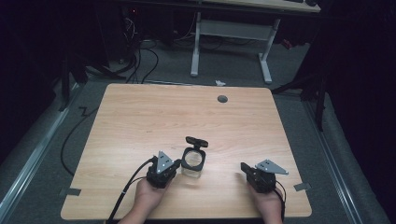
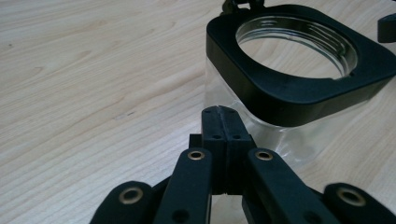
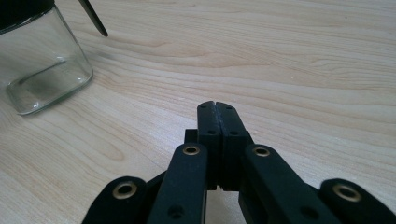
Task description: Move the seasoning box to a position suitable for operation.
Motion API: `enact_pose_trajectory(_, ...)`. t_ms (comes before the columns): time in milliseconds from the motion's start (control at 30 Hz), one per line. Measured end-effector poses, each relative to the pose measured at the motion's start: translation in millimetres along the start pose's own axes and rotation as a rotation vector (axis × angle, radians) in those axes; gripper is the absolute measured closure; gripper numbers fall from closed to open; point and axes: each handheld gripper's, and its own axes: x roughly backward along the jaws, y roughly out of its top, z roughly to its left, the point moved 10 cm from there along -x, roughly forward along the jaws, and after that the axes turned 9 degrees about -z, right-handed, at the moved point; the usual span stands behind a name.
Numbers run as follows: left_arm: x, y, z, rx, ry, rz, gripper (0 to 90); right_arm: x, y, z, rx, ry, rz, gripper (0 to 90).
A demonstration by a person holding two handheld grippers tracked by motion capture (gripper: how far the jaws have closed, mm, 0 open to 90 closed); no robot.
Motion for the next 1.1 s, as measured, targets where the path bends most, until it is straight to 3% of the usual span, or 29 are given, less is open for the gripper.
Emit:
enact_pose_trajectory(800,6.7,-8.5,-17.5,0.017,-0.039,0.024,90.0,-2.5,-2.0,1.6,-0.004,0.008,0.006,89.2)
enact_pose_trajectory(900,13.3,-8.4,-18.2,0.012,-0.043,0.021,88.7,-2.3,-0.8,2.4,-0.006,0.012,0.001,88.9)
enact_pose_trajectory(1000,22.8,-8.8,-18.2,0.047,-0.04,0.021,86.6,-3.3,2.4,6.8,-0.009,0.023,-0.006,89.5)
enact_pose_trajectory(1100,30.7,-15.0,-22.9,0.041,-0.048,0.027,86.6,-7.5,10.6,11.8,-0.009,0.035,-0.023,90.0)
